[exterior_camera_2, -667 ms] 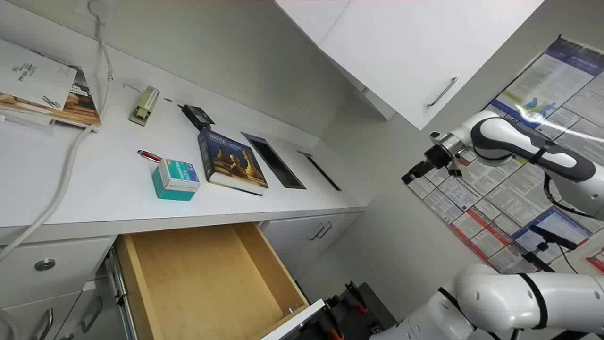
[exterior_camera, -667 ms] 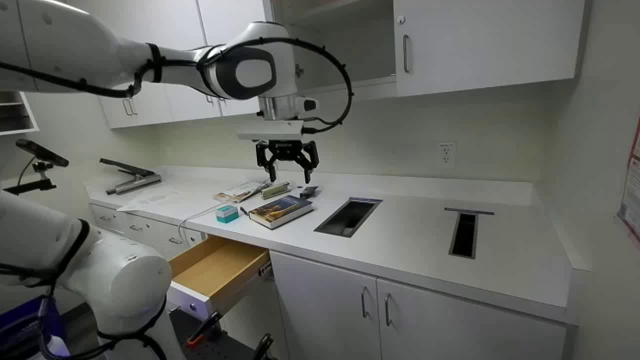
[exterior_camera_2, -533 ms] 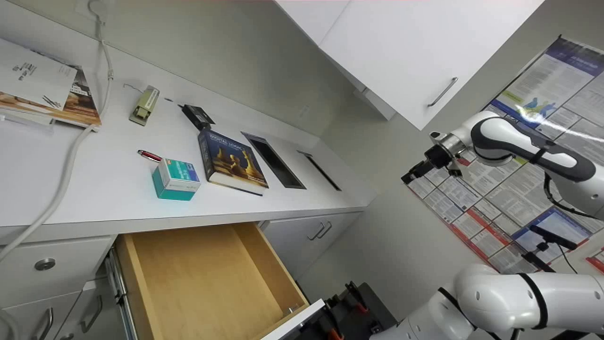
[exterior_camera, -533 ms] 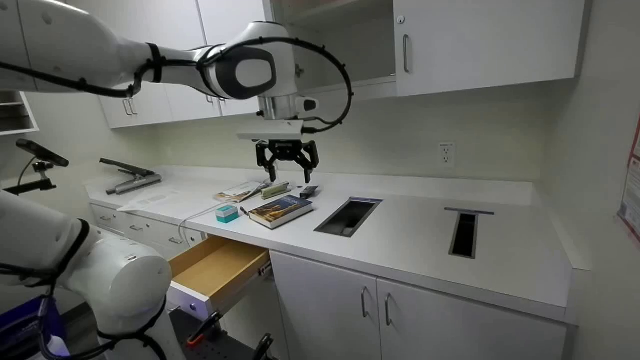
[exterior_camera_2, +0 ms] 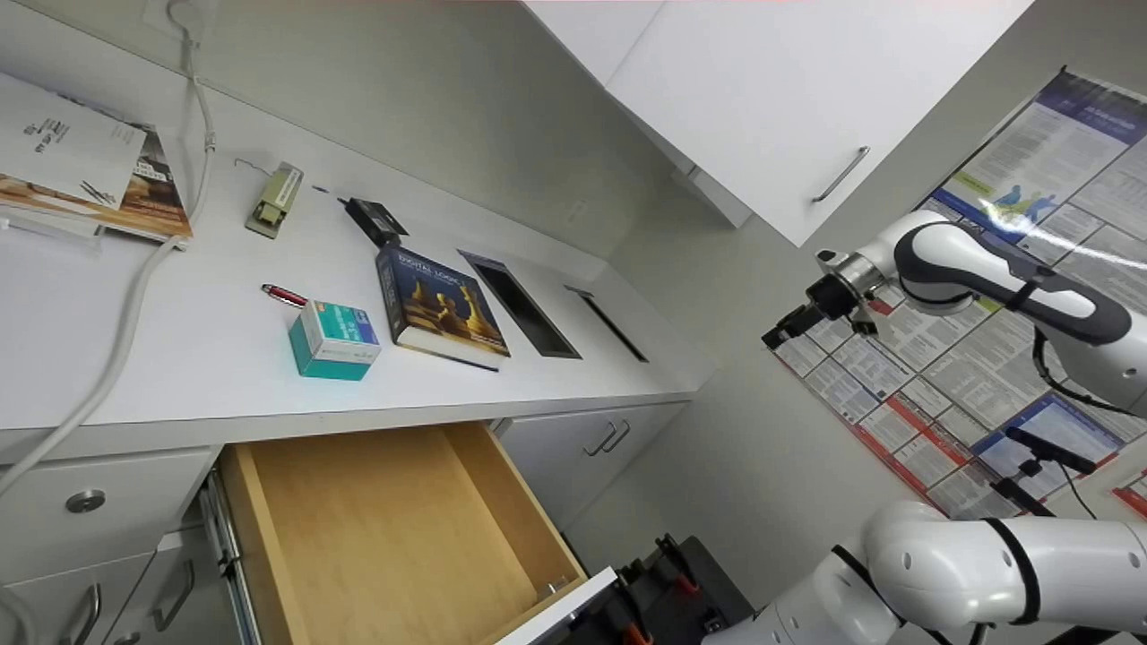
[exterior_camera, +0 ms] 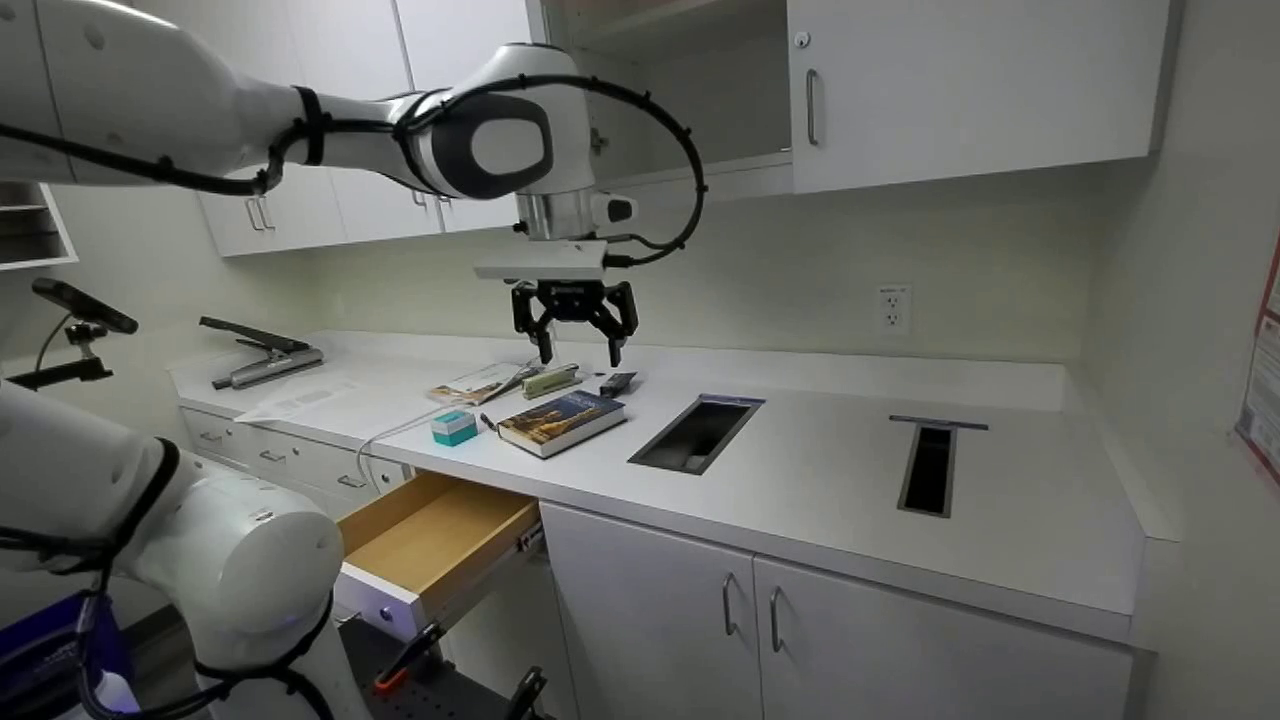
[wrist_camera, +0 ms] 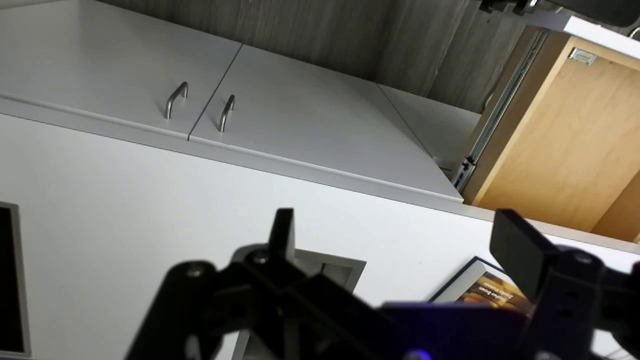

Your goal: Put the pen in the top drawer under the book

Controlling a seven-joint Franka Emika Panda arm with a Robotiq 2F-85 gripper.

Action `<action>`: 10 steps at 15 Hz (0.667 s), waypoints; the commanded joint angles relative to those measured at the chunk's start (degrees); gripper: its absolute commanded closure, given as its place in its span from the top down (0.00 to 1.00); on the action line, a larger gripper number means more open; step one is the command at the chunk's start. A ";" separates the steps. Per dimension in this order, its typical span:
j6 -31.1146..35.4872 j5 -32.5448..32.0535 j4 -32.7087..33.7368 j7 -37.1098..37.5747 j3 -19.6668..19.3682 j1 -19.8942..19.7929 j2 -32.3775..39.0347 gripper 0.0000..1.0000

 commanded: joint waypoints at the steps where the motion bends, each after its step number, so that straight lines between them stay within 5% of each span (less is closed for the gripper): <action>1: -0.09 0.81 0.15 -0.72 0.97 -1.31 0.41 1.00; 5: -2.43 0.01 -2.21 -1.36 2.94 -0.87 -1.99 1.00; 10: -13.05 -0.88 -10.24 -1.12 11.02 1.36 -9.54 1.00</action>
